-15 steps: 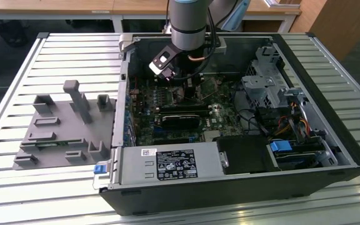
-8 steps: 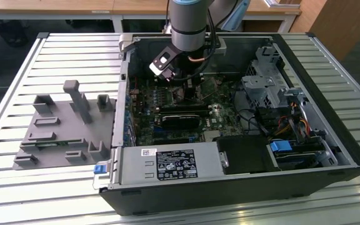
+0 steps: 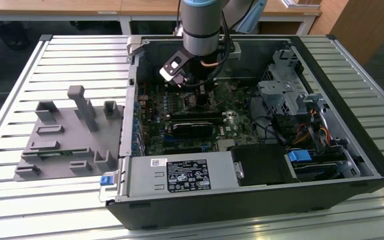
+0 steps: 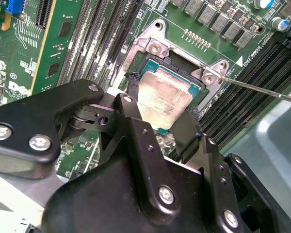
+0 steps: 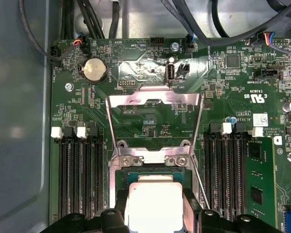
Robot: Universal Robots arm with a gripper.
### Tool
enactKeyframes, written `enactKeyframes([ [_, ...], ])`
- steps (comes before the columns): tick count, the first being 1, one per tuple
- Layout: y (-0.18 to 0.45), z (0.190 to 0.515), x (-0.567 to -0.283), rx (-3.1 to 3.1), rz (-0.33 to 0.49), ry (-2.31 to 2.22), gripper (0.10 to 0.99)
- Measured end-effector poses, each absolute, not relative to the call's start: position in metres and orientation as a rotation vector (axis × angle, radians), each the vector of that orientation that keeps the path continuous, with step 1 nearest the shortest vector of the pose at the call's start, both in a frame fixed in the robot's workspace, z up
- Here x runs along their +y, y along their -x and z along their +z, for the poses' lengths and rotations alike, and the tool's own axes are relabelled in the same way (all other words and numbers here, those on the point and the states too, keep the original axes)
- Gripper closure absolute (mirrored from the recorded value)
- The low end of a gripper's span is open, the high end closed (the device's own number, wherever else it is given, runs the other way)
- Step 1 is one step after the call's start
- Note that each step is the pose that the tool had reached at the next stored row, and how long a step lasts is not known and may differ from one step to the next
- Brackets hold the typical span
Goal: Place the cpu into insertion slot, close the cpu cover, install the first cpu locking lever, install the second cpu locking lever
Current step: 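Place the cpu into insertion slot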
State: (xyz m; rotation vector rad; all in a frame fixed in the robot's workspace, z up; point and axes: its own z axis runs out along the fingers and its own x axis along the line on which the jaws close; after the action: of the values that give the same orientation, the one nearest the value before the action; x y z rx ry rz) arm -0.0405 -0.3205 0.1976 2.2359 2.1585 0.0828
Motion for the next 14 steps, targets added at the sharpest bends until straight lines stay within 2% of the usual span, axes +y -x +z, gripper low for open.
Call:
enactKeyframes([
  [14, 0.0400, 0.1962, -0.3203, 2.159, 0.081, -2.237, 0.545],
])
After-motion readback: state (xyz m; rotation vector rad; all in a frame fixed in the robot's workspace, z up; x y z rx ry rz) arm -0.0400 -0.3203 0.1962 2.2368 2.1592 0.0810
